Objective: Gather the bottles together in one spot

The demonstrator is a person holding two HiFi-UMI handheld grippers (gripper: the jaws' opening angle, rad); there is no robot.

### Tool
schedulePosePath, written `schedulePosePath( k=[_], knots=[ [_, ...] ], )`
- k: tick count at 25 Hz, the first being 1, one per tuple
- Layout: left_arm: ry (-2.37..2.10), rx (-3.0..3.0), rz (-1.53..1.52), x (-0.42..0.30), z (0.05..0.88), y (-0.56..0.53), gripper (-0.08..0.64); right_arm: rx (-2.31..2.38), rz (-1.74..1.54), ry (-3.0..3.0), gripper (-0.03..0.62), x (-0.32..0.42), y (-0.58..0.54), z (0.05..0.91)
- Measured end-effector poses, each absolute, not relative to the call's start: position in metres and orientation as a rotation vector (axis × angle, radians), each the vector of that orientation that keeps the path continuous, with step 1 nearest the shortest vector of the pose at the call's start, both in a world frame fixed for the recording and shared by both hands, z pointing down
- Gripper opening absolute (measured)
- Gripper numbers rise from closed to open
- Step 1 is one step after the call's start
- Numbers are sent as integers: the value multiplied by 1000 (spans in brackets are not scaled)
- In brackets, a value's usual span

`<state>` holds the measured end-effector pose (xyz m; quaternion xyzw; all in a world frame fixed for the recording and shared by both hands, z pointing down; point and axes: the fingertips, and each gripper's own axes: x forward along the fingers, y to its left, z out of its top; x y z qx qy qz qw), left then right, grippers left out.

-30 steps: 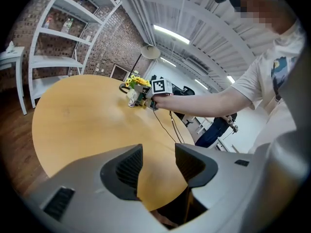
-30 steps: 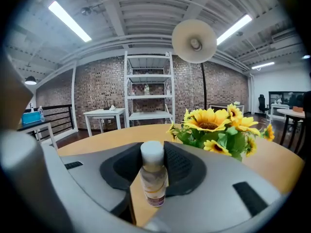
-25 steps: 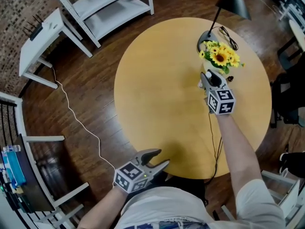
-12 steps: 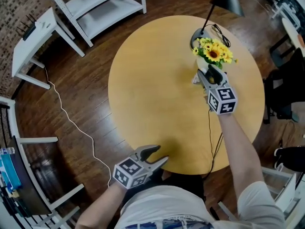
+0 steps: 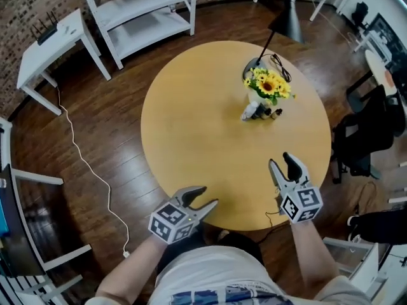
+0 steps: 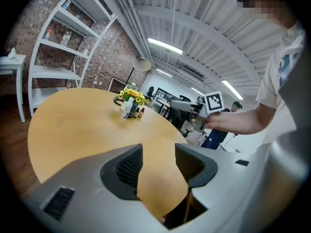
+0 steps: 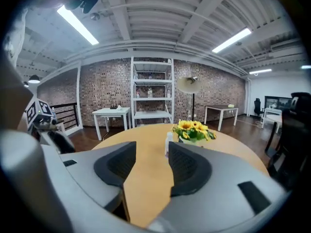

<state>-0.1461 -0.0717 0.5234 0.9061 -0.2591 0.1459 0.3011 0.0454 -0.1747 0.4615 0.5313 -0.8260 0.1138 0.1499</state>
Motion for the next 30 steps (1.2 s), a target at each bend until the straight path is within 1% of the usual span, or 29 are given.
schedulePosePath(
  k=[4, 10, 14, 20, 30],
  knots=[
    [-824, 2409, 381, -140, 504, -47, 213, 1540, 486, -2331, 235, 80, -85, 477],
    [-1060, 2314, 312, -111, 488, -1, 213, 1474, 516, -2315, 235, 131, 15, 483],
    [-1099, 2250, 315, -87, 485, 38, 213, 1513, 569, -2318, 233, 160, 65, 478],
    [-1138, 2248, 400, -67, 479, 84, 213, 1526, 567, -2339, 235, 183, 105, 471],
    [-1187, 2269, 448, -62, 475, 136, 215, 1474, 552, -2387, 235, 185, 139, 458]
  ],
)
